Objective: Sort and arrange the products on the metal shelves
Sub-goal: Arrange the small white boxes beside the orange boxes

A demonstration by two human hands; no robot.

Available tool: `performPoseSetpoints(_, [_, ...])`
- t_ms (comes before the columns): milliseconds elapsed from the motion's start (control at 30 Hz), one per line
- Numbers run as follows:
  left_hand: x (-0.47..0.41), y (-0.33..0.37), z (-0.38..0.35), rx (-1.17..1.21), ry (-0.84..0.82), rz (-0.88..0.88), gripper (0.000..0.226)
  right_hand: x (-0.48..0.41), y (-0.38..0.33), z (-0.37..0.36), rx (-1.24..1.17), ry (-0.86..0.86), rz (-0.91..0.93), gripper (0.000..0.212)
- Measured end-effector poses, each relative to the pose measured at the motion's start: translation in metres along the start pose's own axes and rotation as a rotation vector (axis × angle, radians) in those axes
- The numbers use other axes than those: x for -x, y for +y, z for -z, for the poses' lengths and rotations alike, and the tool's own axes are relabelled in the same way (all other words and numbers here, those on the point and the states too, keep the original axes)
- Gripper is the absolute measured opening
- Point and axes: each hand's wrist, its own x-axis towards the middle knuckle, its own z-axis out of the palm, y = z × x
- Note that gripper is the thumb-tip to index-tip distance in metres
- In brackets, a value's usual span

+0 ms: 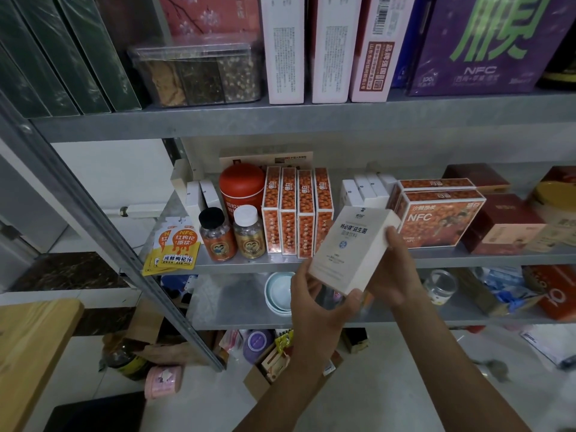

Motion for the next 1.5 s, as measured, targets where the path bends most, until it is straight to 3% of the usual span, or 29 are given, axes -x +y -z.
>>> performPoseSetpoints(100, [-0.002,-0.002,0.0,0.037,-0.006,0.066,0.061,-0.005,0.0,-0.002,0.101,0.081,-0.006,0.093])
performPoseSetpoints(200, [-0.006,-0.004,0.002,0.081,-0.013,0.173,0.059,-0.009,0.002,-0.007,0.215,0.196,-0.012,0.097])
performPoseSetpoints(267, [-0.008,-0.004,0.005,0.108,-0.029,0.287,0.045,-0.01,0.003,-0.011,0.308,0.329,-0.027,0.1])
performPoseSetpoints(367, [-0.007,-0.006,0.007,0.374,-0.009,0.51,0.028,-0.011,0.001,-0.016,0.49,0.439,-0.066,0.1])
performPoseSetpoints(433, [-0.005,-0.003,0.007,0.583,-0.009,0.627,0.045,-0.011,-0.003,-0.013,0.549,0.472,-0.081,0.093])
performPoseSetpoints(600, [-0.003,0.0,0.01,0.829,-0.163,0.716,0.073,-0.006,-0.017,0.003,0.41,0.412,-0.087,0.036])
performPoseSetpoints(700, [-0.004,-0.002,0.013,0.82,-0.288,0.771,0.081,-0.004,-0.022,0.012,0.365,0.448,-0.077,0.035])
performPoseSetpoints(767, [-0.006,-0.002,0.015,0.673,-0.331,0.747,0.069,-0.002,-0.024,0.016,0.335,0.504,-0.05,0.037])
performPoseSetpoints(900, [-0.018,-0.004,0.024,0.476,-0.215,0.61,0.028,0.005,-0.03,0.018,0.365,0.602,0.028,0.032])
performPoseSetpoints(1033, [-0.023,-0.003,0.028,0.306,-0.201,0.447,0.032,0.01,-0.031,0.011,0.448,0.657,0.066,0.015])
performPoseSetpoints(1167, [-0.027,-0.002,0.028,0.288,-0.166,0.405,0.023,0.012,-0.031,0.003,0.479,0.649,0.093,0.038])
performPoseSetpoints(1233, [-0.028,-0.001,0.028,0.324,-0.164,0.433,0.023,0.015,-0.034,0.004,0.472,0.558,0.091,0.049])
performPoseSetpoints(1333, [-0.03,-0.001,0.027,0.425,-0.157,0.515,0.026,0.02,-0.038,0.007,0.432,0.382,0.067,0.051])
performPoseSetpoints(1400, [-0.031,-0.001,0.027,0.462,-0.162,0.542,0.025,0.022,-0.04,0.007,0.465,0.367,0.098,0.051])
performPoseSetpoints(1500, [-0.033,-0.002,0.023,0.172,-0.162,0.387,0.015,0.023,-0.04,0.005,0.5,0.42,0.148,0.053])
